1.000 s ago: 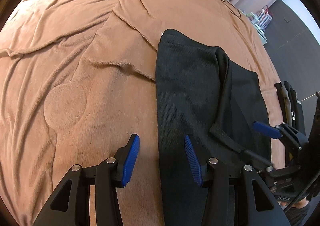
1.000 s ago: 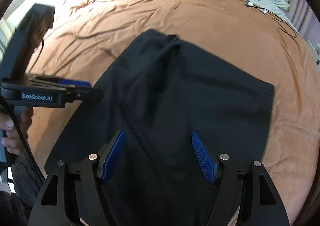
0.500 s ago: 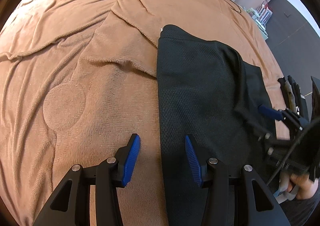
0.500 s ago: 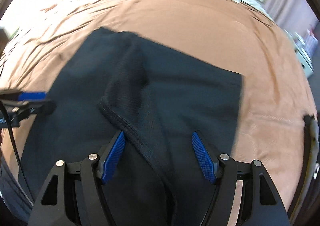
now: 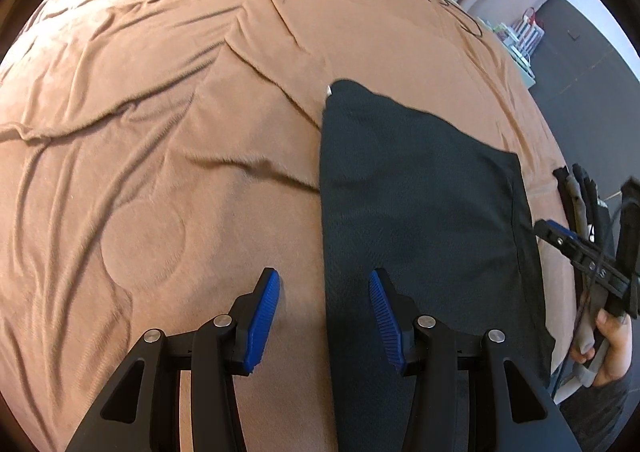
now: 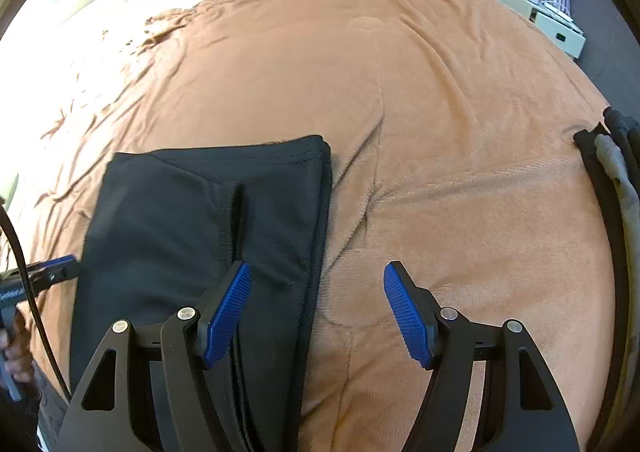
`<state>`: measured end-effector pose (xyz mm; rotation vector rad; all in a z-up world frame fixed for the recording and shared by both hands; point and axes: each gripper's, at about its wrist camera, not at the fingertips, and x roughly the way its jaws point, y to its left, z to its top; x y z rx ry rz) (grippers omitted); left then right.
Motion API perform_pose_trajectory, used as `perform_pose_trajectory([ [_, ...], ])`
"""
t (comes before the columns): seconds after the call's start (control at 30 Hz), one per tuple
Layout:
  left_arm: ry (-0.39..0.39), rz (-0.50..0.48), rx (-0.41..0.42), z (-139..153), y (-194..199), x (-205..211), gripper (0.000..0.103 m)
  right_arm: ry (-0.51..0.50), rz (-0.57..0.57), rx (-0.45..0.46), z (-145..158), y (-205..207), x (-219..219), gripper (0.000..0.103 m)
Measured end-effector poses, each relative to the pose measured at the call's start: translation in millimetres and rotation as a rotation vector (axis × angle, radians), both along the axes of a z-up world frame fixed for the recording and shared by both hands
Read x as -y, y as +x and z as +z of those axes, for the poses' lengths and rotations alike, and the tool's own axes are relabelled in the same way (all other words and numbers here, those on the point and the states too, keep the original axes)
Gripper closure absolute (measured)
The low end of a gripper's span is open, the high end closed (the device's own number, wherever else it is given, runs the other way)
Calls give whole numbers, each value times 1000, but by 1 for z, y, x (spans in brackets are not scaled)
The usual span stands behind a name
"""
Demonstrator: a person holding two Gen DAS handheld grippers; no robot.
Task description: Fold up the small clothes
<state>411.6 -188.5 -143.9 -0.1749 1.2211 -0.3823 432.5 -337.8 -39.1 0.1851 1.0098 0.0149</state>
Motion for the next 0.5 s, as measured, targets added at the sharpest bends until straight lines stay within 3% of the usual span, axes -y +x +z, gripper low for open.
perform_pose_trajectory([
  [0.2, -47, 11, 19, 6, 12, -2, 53, 175, 40, 8, -6, -1, 19, 35],
  [0.5, -104, 37, -29, -6, 32, -3, 53, 390, 37, -24, -31, 8, 63, 35],
])
